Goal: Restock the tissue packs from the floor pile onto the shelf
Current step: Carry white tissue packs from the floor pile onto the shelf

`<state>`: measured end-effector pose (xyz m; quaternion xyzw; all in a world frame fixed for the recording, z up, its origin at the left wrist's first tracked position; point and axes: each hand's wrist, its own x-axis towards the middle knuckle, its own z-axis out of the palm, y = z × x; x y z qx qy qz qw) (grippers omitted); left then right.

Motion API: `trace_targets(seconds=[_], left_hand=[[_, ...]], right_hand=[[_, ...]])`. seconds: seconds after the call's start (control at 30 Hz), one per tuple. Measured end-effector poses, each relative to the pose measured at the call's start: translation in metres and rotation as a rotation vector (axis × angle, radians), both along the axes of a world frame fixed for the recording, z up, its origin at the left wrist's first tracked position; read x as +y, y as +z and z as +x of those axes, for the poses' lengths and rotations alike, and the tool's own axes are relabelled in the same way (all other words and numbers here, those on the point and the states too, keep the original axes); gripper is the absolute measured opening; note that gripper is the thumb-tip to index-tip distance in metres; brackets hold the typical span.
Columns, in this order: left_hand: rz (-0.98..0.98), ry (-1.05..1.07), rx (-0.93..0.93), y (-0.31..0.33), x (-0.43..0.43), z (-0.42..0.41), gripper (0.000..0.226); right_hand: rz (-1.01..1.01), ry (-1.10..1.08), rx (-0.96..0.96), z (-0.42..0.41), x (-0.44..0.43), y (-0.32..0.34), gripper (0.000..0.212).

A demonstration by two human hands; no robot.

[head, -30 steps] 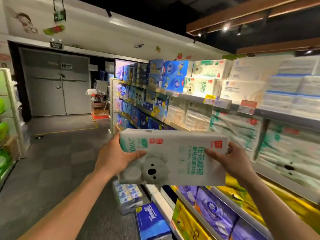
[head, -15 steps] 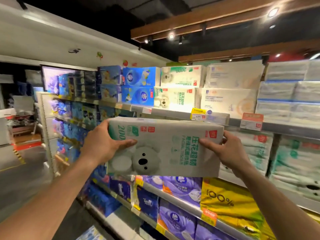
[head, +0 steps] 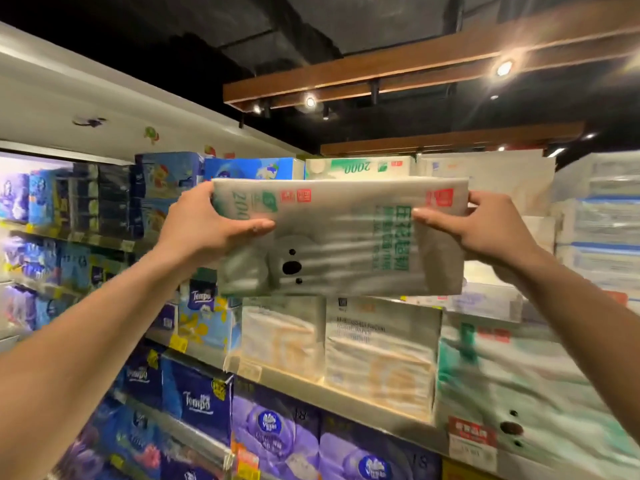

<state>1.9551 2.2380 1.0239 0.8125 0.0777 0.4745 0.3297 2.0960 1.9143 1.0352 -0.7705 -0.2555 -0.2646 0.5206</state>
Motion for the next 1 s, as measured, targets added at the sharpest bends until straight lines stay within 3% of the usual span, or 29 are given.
trace_targets(seconds=[0.1,0.3,0.57,0.8,1.0], left_hand=[[0.013,-0.066,-0.039,0.028,0.027,0.039,0.056],[-0.014,-0.284,-0.124,0.093,0.068,0.125,0.035],[0.021,-0.372,-0.109,0.142,0.109,0.244,0.042],[0.029,-0.382,-0.055,0.133,0.117,0.310,0.031],[0.087,-0.331,-0.005,0.122,0.118,0.353,0.036]], right_hand=[[-0.021,-0.018,-0.031,0.019,0.022,0.033,0.075],[0.014,-0.087,-0.007,0.053,0.063,0.091,0.038],[0.049,-0.231,-0.009,0.133,0.097,0.128,0.051],[0.025,-0.259,0.029,0.209,0.111,0.136,0.050],[-0.013,-0.272,0.020,0.261,0.118,0.130,0.043]])
